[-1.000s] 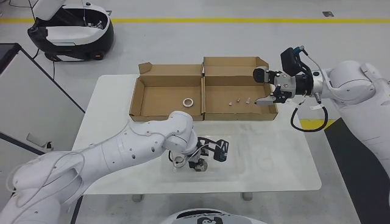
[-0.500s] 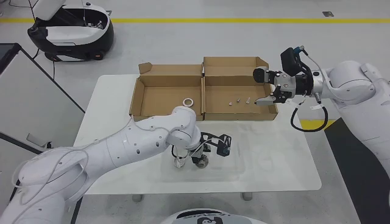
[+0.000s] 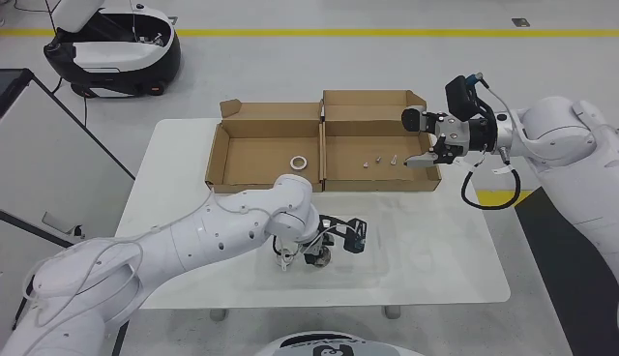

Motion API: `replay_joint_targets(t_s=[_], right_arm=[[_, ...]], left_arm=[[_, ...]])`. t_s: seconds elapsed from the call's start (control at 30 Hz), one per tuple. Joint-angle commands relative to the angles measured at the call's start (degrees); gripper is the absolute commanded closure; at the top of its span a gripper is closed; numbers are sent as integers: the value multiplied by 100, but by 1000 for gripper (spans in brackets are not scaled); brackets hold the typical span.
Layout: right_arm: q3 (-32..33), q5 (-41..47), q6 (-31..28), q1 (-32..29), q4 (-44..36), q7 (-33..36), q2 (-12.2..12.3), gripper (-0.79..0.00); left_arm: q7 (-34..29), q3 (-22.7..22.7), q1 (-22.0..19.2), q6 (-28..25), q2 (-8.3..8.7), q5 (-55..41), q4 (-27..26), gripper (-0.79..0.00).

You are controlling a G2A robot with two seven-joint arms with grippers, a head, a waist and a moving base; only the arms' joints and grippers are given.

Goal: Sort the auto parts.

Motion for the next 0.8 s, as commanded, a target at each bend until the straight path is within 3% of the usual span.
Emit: replay_joint_targets(t_s=[0.0, 0.2, 0.77], right_arm=[[0, 0, 0, 0, 0, 0, 0, -785], [0, 0, 0, 0, 0, 0, 0, -785], [0, 0, 0, 0, 0, 0, 0, -785]], left_arm=[[2, 0, -1, -2, 1, -1, 1, -354], [35, 0, 17, -35, 0, 27, 13, -292], [33, 0, 59, -33, 50, 36, -6, -326]])
